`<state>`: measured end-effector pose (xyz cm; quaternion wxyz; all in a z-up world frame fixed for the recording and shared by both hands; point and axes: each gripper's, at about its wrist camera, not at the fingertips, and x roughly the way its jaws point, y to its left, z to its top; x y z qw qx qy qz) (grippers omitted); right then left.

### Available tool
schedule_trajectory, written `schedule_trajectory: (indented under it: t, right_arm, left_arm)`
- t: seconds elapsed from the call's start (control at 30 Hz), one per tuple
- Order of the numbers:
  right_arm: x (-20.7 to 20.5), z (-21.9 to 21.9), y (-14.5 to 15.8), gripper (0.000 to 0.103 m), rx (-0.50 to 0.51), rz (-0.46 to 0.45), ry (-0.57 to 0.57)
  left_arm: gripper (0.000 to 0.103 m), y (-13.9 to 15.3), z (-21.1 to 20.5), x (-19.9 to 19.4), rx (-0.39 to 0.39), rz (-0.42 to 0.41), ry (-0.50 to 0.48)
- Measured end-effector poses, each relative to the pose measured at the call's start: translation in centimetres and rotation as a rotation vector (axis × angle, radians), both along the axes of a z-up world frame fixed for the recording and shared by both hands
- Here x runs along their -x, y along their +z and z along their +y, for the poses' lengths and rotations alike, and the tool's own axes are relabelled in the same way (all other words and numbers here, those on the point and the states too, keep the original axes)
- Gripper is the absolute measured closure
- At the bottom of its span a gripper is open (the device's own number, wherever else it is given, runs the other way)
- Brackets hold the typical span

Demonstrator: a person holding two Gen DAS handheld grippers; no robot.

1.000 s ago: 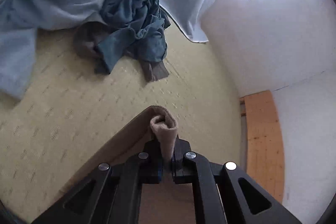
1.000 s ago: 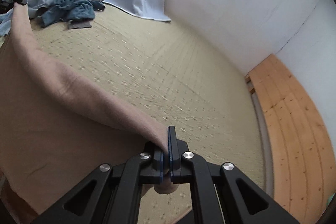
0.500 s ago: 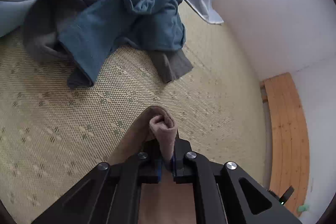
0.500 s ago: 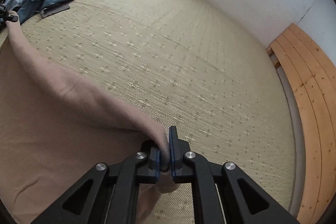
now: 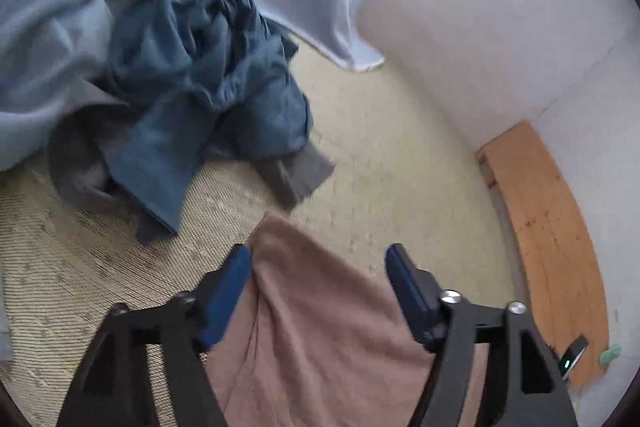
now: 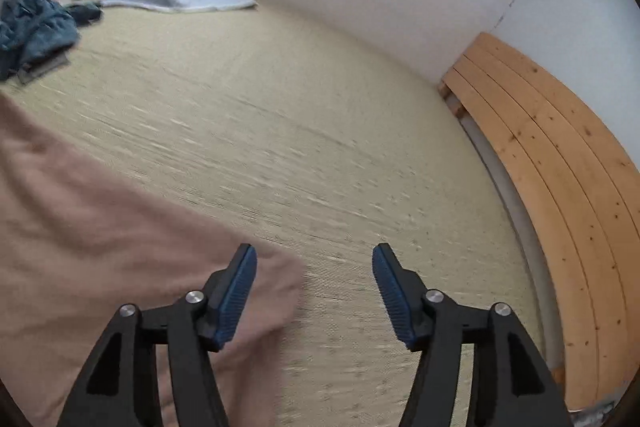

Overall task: Fold clothes
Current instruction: 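Lay the tan shirt flat on the mat and open both grippers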

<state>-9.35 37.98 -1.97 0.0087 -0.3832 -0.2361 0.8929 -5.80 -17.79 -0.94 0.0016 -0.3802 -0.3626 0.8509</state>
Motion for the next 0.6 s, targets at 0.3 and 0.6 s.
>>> schedule_trajectory:
  t: [0.3,0.6]
  right_arm:
    - [-7.6,-7.5,3.6,0.033,0.152,0.046,0.12]
    - [-14.6,-14.2,5.3,0.023,0.45,0.067,0.183]
  left_arm:
    - [0.026,-0.7,-1.1,-8.4,-0.051,-0.078,-0.012]
    - [0.026,-3.5,0.6,-20.7,-0.108,-0.223,-0.022]
